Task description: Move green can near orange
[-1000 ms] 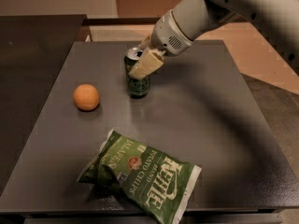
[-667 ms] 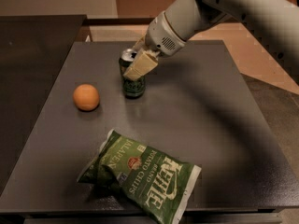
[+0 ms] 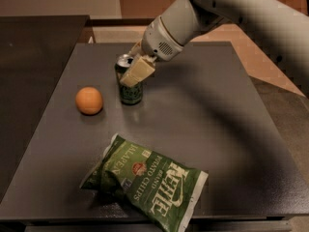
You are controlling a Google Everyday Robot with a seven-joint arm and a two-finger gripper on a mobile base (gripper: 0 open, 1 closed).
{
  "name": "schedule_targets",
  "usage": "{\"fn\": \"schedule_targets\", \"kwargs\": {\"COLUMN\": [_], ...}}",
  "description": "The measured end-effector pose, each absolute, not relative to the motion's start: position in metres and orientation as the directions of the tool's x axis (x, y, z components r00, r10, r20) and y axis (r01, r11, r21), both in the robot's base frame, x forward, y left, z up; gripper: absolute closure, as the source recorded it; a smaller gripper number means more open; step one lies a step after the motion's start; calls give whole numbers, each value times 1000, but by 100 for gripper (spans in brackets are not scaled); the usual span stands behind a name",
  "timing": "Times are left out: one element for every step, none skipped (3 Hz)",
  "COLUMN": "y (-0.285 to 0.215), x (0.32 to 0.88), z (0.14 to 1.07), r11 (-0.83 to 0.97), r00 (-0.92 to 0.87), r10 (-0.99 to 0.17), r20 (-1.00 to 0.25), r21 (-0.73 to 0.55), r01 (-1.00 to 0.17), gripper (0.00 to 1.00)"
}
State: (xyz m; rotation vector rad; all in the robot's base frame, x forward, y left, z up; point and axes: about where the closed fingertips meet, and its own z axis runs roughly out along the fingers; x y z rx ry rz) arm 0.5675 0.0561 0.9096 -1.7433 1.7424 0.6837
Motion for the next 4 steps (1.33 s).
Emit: {"fn": "schedule_targets", "kwargs": {"y": [63, 64, 66, 66], "x": [564, 562, 561, 561], "z": [906, 899, 899, 899], "r11": [1, -9, -12, -12], "r00": [23, 26, 28, 28], "r10": [-699, -699, -700, -700], "r20": [-715, -714, -714, -714], "r21": [-33, -28, -27, -27], "r01": [-999, -1000, -1000, -1000], "gripper": [35, 13, 0, 0]}}
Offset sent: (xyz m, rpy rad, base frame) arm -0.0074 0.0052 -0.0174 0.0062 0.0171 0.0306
